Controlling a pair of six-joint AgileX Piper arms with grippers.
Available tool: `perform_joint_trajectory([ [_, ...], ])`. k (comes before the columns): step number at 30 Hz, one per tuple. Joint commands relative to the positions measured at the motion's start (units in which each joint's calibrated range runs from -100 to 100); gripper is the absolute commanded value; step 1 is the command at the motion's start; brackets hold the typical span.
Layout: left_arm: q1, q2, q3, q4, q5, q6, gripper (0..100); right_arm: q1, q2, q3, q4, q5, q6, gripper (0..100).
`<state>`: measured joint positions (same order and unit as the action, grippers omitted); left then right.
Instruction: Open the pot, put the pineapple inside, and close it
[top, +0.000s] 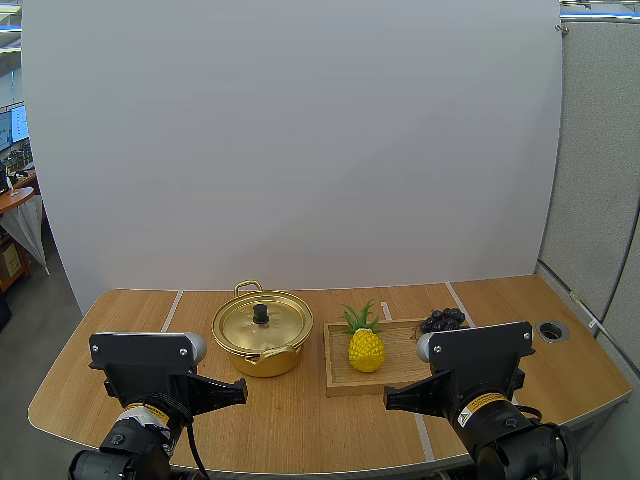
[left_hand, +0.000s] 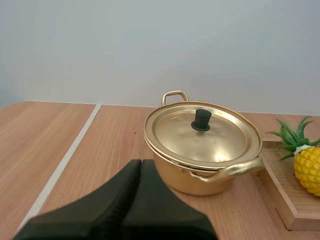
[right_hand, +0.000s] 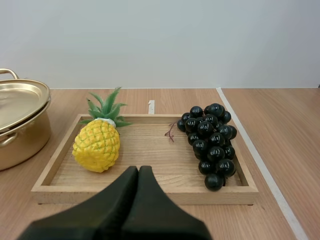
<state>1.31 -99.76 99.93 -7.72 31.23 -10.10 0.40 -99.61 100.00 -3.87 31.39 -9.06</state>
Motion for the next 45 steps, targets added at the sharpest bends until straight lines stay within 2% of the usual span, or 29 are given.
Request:
perform_joint_trajectory([
  [1, 0.06, -0.2, 0.1, 0.3, 0.0, -0.5, 0, -0.2, -0.4, 0.0, -0.3, -0.2, -0.6, 0],
  [18, 0.06, -0.2, 0.1, 0.3, -0.1, 0.0, 0, -0.2, -0.4, 0.0, -0.4, -3.0, -0.6, 0],
  [23, 0.06, -0.2, -5.5, 0.3, 0.1, 1.5, 0, -0.2, -0.4, -0.2, -0.2, -3.9, -0.6, 0],
  [29, 0.06, -0.2, -16.4, 0.3, 0.1, 6.5, 0, -0.2, -0.4, -9.3, -0.2, 1.3, -0.6, 0],
  [37, 0.06, -0.2, -27.2, 0.3, 3.8, 6.8, 0, -0.2, -0.4, -26.9, -0.2, 15.2, -0.6, 0],
  [45, 0.06, -0.2, -37.6, 0.3, 20.6, 6.8, 0, -0.2, -0.4, -39.0, -0.2, 33.9, -0.6, 0],
])
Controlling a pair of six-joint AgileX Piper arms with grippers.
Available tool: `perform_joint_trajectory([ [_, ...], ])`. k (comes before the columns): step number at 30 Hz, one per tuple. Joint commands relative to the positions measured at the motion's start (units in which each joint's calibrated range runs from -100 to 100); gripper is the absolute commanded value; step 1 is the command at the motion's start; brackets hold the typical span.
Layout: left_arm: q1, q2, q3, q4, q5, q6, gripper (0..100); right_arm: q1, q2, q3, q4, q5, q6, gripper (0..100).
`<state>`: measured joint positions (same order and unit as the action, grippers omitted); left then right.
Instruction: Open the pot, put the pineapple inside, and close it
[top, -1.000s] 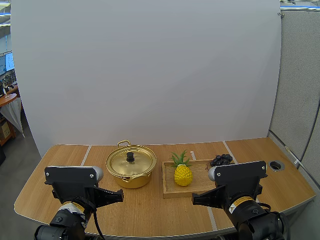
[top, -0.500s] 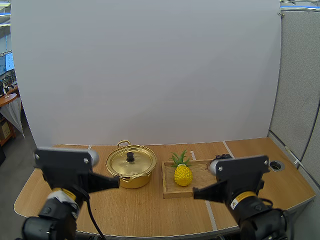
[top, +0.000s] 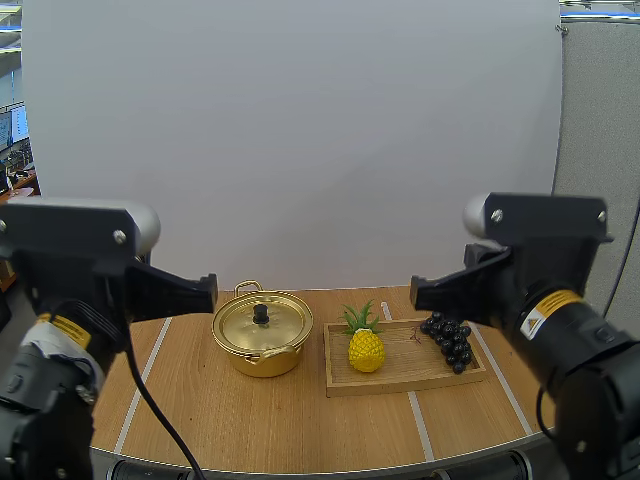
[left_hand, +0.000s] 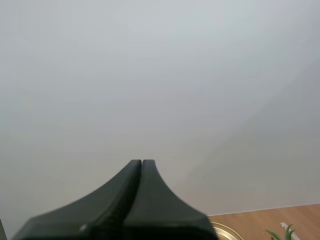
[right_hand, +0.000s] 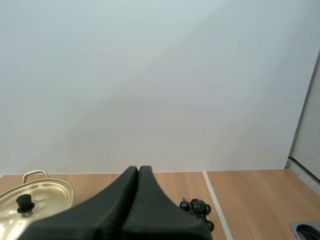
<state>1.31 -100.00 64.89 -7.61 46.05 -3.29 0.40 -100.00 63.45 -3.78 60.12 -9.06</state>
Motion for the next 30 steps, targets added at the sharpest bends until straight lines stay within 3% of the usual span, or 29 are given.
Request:
perform_joint_trajectory([
  [1, 0.06, 0.0, -3.6, 0.1, 8.2, 0.0, 0, -0.2, 0.0, -3.3, 0.0, 6.8, -0.6, 0],
  [6, 0.06, 0.0, -7.4, -1.0, 21.2, 0.0, 0, -0.2, 0.0, -4.9, 0.5, 13.3, -0.6, 0],
  [12, 0.06, 1.5, -7.4, -3.5, 23.1, 0.7, 0, -0.2, 0.6, -4.9, 3.8, 17.6, -2.2, 0],
  [17, 0.06, 9.9, -7.4, -9.0, 26.2, 5.9, 0, -0.2, 7.2, -4.9, 5.0, 20.4, -3.4, 0],
  [30, 0.06, 36.0, -7.6, -9.4, 17.6, 10.1, 0, -0.2, 32.0, -4.9, 5.2, 17.3, -4.0, 0],
])
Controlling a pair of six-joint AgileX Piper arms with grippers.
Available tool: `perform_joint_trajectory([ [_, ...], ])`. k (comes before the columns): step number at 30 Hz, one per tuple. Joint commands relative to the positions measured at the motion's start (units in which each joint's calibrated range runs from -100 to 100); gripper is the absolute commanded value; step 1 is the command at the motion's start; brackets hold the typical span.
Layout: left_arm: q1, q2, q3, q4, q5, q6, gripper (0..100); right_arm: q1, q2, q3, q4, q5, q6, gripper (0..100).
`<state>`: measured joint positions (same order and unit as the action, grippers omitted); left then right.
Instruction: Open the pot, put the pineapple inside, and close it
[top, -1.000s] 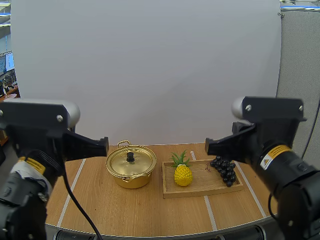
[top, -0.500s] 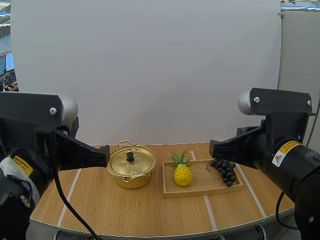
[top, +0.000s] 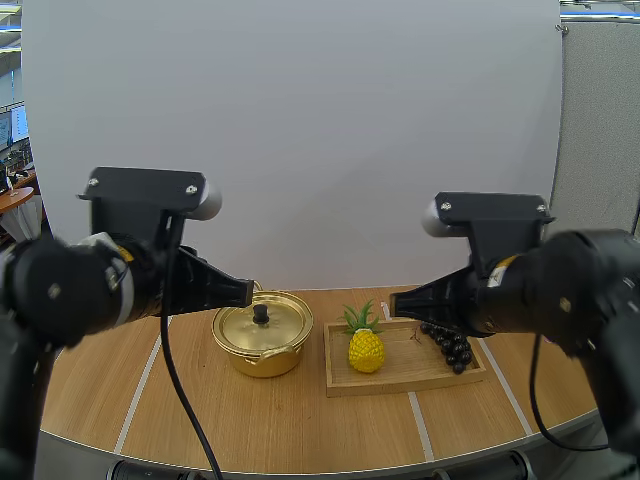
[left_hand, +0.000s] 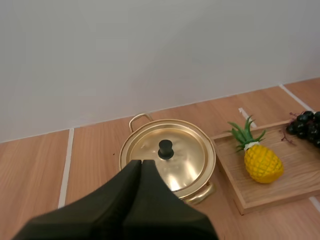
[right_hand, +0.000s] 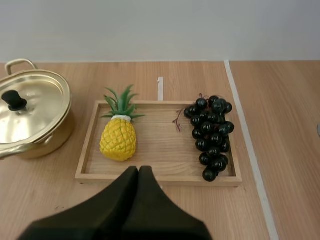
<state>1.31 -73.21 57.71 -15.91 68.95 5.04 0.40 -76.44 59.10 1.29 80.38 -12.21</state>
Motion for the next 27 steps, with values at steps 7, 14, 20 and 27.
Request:
perform_joint_trajectory([
  [7, 0.06, 19.8, -0.4, -1.1, -6.9, 2.6, 0, -0.2, 17.7, -0.6, 0.1, -4.8, -0.8, 0],
  [14, 0.06, 25.6, -0.4, -1.1, -6.7, 4.7, 40, -0.2, 19.3, -0.6, 0.1, -6.5, -0.8, 28],
  [20, 0.06, 28.5, -0.4, -1.2, -7.8, 10.1, 100, -0.2, 19.3, -0.6, 0.3, -10.7, -0.8, 92],
  [27, 0.06, 30.8, -1.1, -4.4, -6.0, 19.0, 100, -0.2, 19.3, -0.6, 0.6, -11.7, -0.8, 100],
])
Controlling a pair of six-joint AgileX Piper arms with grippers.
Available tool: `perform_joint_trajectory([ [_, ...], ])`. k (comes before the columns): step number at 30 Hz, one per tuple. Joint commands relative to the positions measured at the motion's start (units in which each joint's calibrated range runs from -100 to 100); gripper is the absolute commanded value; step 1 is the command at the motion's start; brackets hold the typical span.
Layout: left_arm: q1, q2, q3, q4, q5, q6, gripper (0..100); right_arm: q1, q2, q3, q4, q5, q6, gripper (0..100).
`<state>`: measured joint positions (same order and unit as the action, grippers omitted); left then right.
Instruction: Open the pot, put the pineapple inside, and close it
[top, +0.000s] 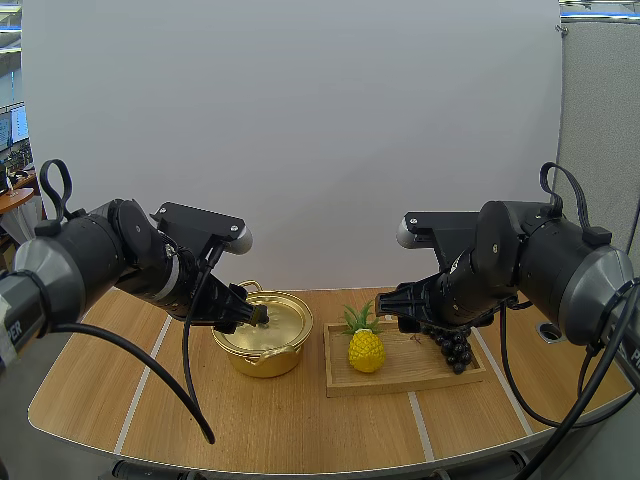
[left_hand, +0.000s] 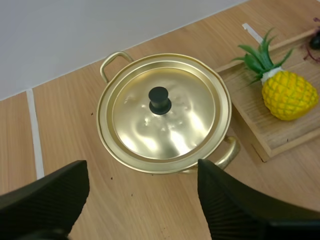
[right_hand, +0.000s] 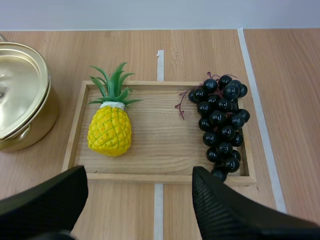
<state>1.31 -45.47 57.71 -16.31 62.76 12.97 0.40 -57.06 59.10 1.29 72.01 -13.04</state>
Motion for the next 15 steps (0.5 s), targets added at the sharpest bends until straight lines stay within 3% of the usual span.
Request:
perform_joint_trajectory([
  [1, 0.06, 4.7, -2.6, -5.4, 1.0, 13.7, 100, -0.2, -0.1, -0.6, 0.6, -3.4, 0.0, 100],
  [8, -0.25, 13.6, -9.9, -9.9, 6.1, 19.8, 100, -0.2, -0.1, -0.6, 0.6, -3.4, 0.0, 100],
  [15, -3.75, 23.8, -15.4, -9.4, 4.4, 20.7, 100, -0.2, -0.1, -0.6, 0.6, -3.4, 0.0, 100],
])
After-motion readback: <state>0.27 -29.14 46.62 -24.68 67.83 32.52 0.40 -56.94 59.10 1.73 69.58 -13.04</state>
